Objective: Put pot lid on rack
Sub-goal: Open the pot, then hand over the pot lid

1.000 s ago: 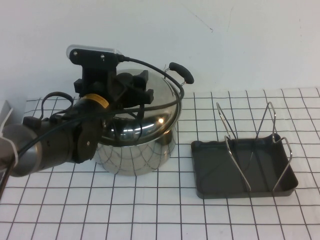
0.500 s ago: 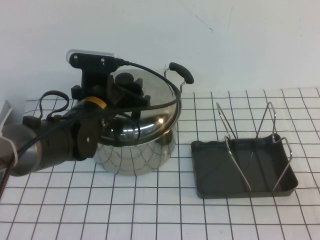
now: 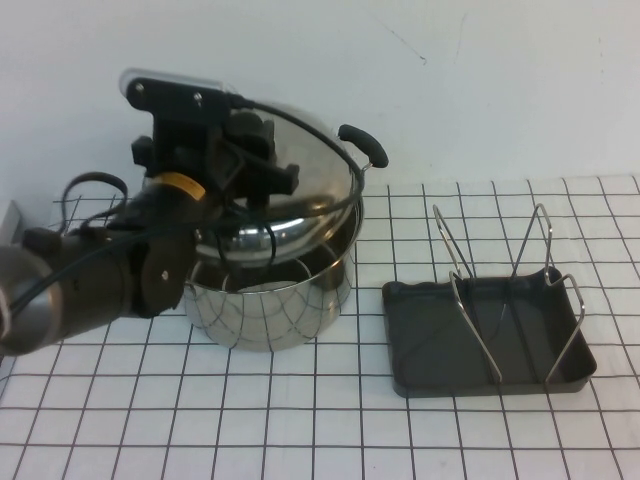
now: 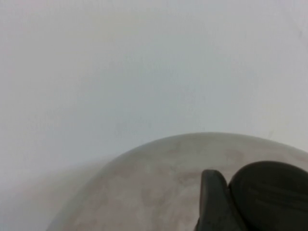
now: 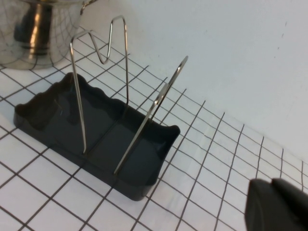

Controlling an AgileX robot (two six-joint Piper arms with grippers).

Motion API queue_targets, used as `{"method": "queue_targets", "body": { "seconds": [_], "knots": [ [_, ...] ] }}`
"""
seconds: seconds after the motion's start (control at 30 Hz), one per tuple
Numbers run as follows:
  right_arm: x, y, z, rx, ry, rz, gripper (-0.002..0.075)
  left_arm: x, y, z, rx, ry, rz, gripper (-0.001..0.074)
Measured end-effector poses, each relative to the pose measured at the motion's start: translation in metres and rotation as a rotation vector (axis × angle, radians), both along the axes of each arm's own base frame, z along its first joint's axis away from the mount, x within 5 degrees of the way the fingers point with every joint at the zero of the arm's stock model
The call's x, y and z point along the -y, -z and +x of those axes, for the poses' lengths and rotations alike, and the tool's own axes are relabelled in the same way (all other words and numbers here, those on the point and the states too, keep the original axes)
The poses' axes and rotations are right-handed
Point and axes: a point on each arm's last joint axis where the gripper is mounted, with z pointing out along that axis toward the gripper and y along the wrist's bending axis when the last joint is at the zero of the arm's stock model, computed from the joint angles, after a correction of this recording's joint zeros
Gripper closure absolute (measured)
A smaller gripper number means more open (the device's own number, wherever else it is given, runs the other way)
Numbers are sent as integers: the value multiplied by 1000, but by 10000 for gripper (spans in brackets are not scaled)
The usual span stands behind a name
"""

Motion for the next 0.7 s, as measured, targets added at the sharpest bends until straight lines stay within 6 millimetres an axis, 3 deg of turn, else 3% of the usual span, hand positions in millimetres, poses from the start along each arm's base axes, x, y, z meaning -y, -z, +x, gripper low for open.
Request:
{"method": "queue_targets", "body": {
  "seconds": [0.27, 0.53, 0.7],
  "knots": [
    [-2, -6, -1, 13, -14, 46, 729, -14, -76, -36, 142, 20, -140, 402],
    [-24, -73, -23, 140, -214, 591, 729, -5, -160, -117, 380, 263, -308, 402],
    [-34, -97, -37, 138, -406, 935, 698, 24, -181, -160, 532, 508, -360, 403]
  ]
}}
